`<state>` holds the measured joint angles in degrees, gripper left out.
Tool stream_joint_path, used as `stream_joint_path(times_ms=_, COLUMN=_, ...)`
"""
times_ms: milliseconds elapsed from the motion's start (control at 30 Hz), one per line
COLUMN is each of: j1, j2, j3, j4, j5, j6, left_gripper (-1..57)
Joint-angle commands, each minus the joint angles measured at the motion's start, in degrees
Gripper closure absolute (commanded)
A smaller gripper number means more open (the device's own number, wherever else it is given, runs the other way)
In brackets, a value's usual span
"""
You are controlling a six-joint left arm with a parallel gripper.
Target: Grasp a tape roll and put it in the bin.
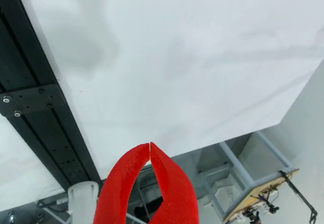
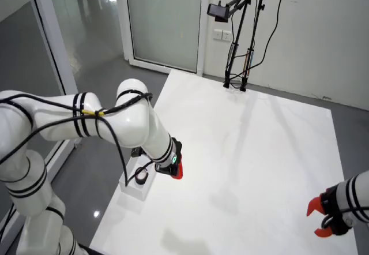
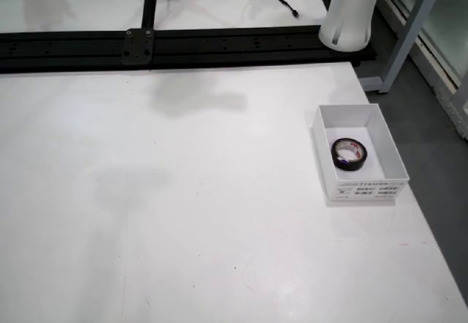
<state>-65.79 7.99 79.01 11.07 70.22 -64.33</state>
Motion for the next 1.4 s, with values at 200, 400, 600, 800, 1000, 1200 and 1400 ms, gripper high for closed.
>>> stream_joint_path(times_ms=200, j1=3.21, j2=0.00, j3=0.00, j4=0.18, j5=0.00, j6=0.00, left_gripper=56.4)
stream_joint_path(times_ms=400, j1=3.21, j2=0.00, j3=0.00, j4=0.18, j5=0.00, j6=0.00, left_gripper=56.4)
stream_joint_path(times_ms=600, j1=2.51, j2=0.00, j3=0.00, j4=0.18, j5=0.00, j6=0.00, left_gripper=56.4)
stream_joint_path(times_ms=800, j1=1.71, j2=0.00, j3=0.00, j4=0.18, j5=0.00, j6=0.00, left_gripper=56.4)
stream_joint_path(times_ms=1000, j1=1.28, j2=0.00, j3=0.00, j4=0.18, j5=0.00, j6=0.00, left_gripper=56.4)
stream_joint_path(times_ms=1200, j1=1.36, j2=0.00, j3=0.00, j4=0.18, j5=0.00, j6=0.00, left_gripper=56.4)
stream_joint_path(times_ms=1400, j1=1.80, j2=0.00, j3=0.00, j4=0.18, j5=0.00, j6=0.00, left_gripper=56.4)
